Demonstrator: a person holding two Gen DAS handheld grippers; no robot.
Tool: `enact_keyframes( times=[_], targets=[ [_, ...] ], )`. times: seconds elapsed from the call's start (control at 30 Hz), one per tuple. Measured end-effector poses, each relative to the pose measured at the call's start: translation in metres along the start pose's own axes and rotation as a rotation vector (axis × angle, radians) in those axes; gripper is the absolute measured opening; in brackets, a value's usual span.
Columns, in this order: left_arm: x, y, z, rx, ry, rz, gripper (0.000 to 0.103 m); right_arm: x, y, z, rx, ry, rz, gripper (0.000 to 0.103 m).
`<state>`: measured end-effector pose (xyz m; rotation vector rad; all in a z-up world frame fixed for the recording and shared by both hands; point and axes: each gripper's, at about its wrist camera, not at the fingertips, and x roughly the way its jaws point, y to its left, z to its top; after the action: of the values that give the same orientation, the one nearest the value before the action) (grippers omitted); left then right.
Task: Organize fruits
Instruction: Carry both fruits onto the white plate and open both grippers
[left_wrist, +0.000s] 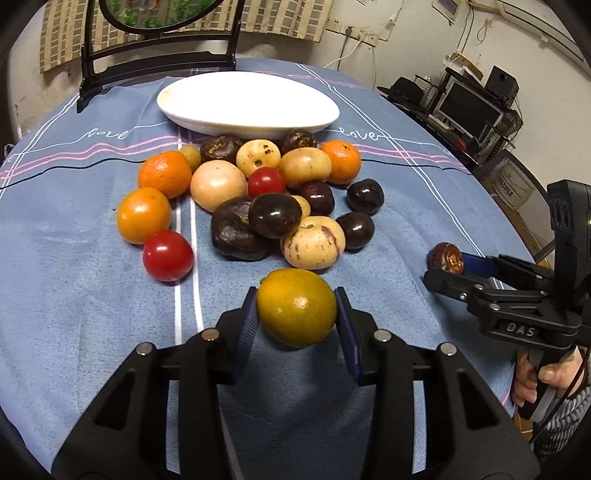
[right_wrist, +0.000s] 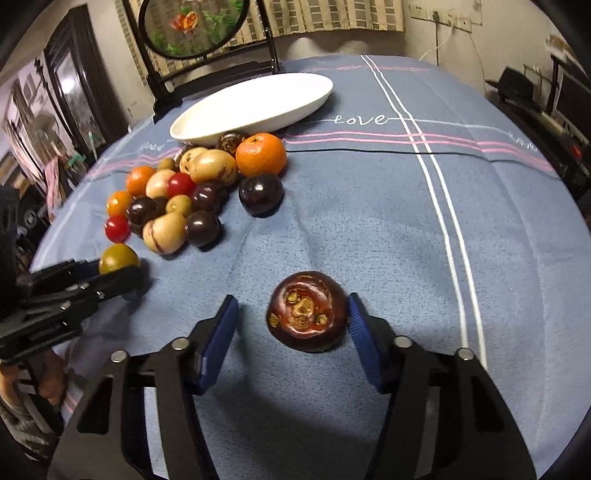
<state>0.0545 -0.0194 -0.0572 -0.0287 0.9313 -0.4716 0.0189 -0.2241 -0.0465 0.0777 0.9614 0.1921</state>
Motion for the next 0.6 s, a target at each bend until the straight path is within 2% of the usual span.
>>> enact_keyframes(
  times=[0.07,0.2,0.3,0.4,0.47,0.6],
  targets=[
    [0.001,-0.002,0.000,0.006,0.005,-0.004,0.041,0.000,0.001,0.001,-0.049,0.012,-0.026,0.044],
    [0.001,-0.003,0.001,0.010,0.003,-0.004,0.041,0.002,0.003,0.003,-0.125,0.035,-0.036,0.044],
    [-0.003,-0.002,0.002,0.005,-0.014,0.000,0.041,-0.001,0.004,0.002,-0.140,0.016,-0.028,0.043],
    [-0.011,-0.001,0.008,0.024,-0.024,0.018,0.041,-0.022,-0.003,0.012,-0.094,-0.044,0.036,0.043],
    [-0.018,0.004,0.022,0.030,-0.045,0.028,0.041,-0.040,-0.006,0.032,-0.068,-0.111,0.074,0.043],
    [-0.031,0.017,0.073,0.035,-0.118,0.086,0.041,-0.052,-0.004,0.083,-0.052,-0.212,0.101,0.043]
  ],
)
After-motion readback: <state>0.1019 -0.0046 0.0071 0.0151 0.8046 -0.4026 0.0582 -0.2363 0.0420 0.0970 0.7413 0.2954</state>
